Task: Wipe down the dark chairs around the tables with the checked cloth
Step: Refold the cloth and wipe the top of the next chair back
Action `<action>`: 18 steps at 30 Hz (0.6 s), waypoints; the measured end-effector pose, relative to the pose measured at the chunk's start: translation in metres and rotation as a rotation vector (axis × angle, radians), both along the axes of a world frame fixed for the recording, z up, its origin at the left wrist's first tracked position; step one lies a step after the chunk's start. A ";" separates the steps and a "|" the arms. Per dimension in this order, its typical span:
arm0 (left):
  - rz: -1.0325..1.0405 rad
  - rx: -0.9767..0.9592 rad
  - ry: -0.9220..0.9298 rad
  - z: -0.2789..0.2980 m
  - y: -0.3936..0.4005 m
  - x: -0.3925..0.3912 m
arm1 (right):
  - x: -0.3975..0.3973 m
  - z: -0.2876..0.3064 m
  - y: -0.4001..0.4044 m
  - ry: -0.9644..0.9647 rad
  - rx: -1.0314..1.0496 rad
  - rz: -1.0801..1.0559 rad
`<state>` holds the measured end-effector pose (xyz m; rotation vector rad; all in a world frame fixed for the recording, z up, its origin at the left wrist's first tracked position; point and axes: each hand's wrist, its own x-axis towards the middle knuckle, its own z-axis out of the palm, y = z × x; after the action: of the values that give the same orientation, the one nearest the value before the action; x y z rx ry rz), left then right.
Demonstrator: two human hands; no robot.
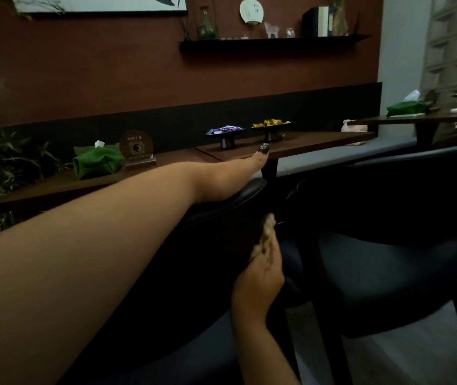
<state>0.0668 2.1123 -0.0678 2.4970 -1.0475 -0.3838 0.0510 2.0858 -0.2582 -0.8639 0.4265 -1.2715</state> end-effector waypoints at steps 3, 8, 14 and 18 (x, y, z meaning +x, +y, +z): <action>0.003 -0.022 -0.023 0.002 0.002 -0.006 | 0.005 -0.016 0.002 0.088 0.060 -0.014; -0.064 0.003 -0.042 0.002 -0.003 -0.006 | -0.013 0.040 -0.006 -0.048 -0.112 0.019; -0.006 -0.030 0.023 0.000 -0.001 0.000 | -0.008 0.036 0.002 -0.080 -0.245 -0.096; 0.019 -0.044 -0.030 -0.001 0.001 -0.003 | 0.005 -0.025 0.000 0.120 0.064 -0.013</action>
<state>0.0637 2.1133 -0.0688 2.4796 -1.0319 -0.3148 0.0562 2.0858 -0.2827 -0.8874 0.5666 -1.2153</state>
